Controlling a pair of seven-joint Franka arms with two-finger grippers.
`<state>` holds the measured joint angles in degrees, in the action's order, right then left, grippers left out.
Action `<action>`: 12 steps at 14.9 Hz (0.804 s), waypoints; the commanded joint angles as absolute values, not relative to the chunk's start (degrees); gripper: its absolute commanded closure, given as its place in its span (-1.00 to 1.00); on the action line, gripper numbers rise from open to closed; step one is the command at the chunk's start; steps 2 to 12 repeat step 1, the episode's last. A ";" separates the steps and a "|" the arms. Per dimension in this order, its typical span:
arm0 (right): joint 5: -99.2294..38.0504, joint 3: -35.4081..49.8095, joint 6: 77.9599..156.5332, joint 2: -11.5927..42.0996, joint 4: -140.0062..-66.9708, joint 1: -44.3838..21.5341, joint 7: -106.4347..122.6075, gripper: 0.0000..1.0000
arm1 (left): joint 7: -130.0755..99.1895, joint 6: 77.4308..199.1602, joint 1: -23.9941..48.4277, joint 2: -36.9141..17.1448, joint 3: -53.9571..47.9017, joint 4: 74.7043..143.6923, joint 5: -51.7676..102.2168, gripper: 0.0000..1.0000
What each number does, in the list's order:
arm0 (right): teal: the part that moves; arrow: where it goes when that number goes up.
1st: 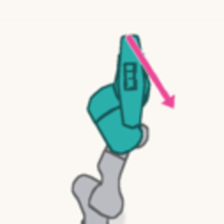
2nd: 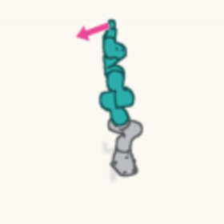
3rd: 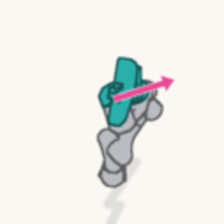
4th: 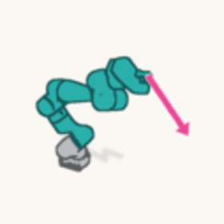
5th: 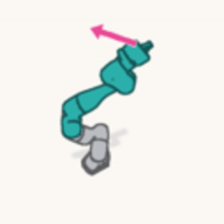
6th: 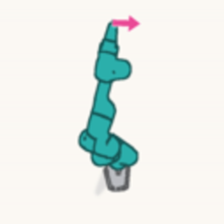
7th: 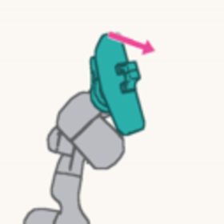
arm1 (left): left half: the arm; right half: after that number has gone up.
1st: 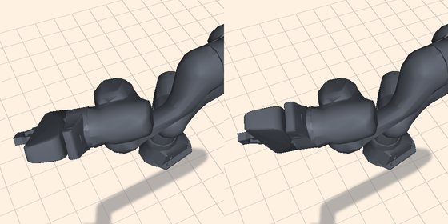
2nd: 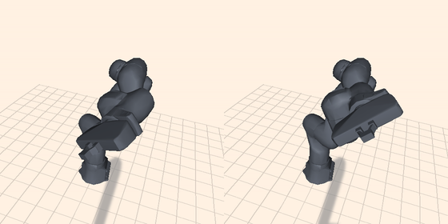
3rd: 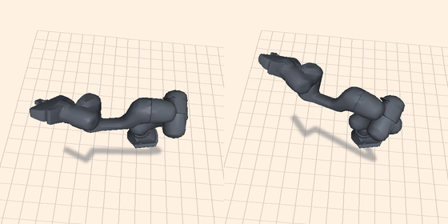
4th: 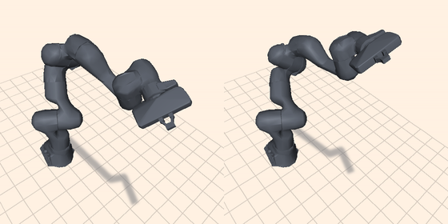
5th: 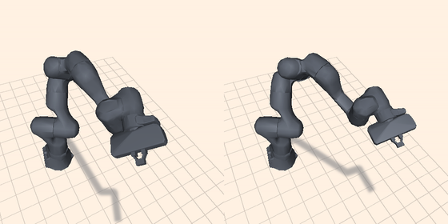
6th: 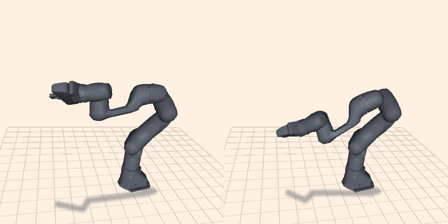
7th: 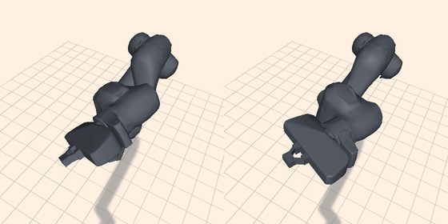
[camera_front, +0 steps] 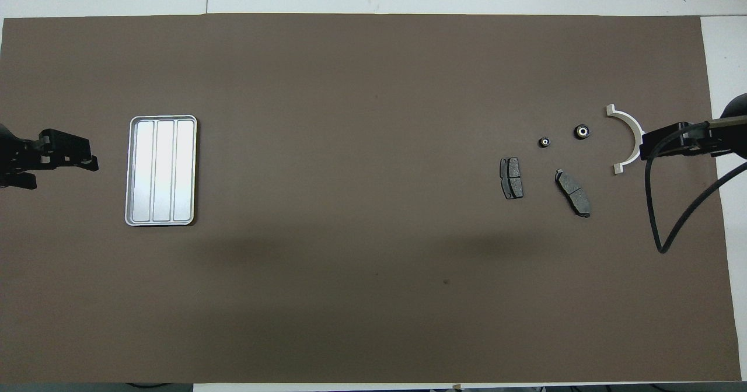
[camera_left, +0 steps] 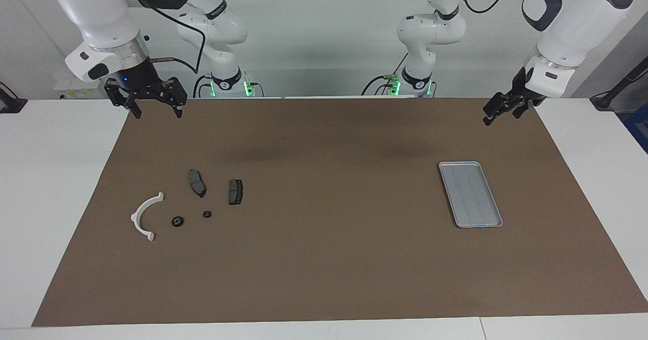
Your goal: Place bearing gear from tray to pile
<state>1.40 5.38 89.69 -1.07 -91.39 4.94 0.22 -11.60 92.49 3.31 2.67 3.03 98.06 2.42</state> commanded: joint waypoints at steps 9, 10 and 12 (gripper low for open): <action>0.53 5.27 88.86 -2.37 -92.55 5.10 -0.53 -1.00 | -11.34 92.29 2.99 3.60 2.81 98.70 2.20 -1.00; 0.53 5.27 88.86 -2.37 -92.55 5.10 -0.53 -1.00 | -11.34 92.29 2.99 3.60 2.81 98.70 2.20 -1.00; 0.53 5.27 88.86 -2.37 -92.55 5.10 -0.53 -1.00 | -11.34 92.29 2.99 3.60 2.81 98.70 2.20 -1.00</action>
